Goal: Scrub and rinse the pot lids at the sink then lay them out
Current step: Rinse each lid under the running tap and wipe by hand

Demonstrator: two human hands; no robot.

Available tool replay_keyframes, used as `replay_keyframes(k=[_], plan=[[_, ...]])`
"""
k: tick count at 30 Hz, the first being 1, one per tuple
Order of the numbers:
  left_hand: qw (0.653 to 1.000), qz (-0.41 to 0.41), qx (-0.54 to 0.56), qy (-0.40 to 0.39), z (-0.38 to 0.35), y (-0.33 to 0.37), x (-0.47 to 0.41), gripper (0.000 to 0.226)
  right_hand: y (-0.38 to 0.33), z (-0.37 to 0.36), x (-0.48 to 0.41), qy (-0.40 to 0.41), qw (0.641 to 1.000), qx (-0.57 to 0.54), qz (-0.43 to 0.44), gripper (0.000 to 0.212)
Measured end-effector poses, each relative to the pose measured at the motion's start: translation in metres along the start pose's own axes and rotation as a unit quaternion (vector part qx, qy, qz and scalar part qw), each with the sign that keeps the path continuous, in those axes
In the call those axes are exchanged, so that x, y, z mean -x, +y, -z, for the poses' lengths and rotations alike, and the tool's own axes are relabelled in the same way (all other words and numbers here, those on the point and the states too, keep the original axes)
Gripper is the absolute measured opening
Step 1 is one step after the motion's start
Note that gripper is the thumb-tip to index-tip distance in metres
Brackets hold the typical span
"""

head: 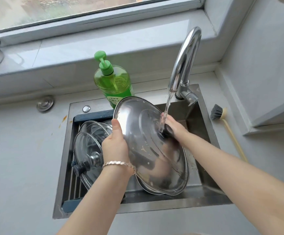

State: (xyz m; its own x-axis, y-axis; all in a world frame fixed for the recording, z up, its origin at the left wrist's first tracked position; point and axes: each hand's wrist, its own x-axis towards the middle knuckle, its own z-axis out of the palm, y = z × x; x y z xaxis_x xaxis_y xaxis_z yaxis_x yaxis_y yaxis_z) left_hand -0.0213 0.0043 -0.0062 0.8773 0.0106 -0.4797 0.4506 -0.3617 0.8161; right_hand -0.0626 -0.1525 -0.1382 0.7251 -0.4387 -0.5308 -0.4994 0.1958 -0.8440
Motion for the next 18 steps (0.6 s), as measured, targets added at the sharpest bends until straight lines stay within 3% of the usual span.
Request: replay_keyframes(k=[3,6,9,12,18], plan=[[0.998,0.052,0.033,0.002,-0.004,-0.007,-0.002,0.051,0.028,0.001,0.017,0.062,0.996,0.04,-0.05,0.054],[0.994,0.092,0.057,0.021,-0.009,-0.008,-0.005,0.049,0.05,0.011,0.032,0.061,0.986,0.104,-0.118,0.047],[0.988,0.136,0.077,0.017,-0.016,-0.008,-0.012,0.05,0.054,0.027,0.037,0.106,0.976,0.052,-0.181,0.059],[0.985,0.149,0.08,-0.027,-0.026,-0.006,-0.02,0.069,0.057,0.049,0.043,0.174,0.958,-0.002,-0.228,0.059],[0.977,0.166,0.058,-0.121,-0.056,0.003,-0.045,0.073,0.074,0.073,0.062,0.202,0.938,-0.05,-0.278,0.065]])
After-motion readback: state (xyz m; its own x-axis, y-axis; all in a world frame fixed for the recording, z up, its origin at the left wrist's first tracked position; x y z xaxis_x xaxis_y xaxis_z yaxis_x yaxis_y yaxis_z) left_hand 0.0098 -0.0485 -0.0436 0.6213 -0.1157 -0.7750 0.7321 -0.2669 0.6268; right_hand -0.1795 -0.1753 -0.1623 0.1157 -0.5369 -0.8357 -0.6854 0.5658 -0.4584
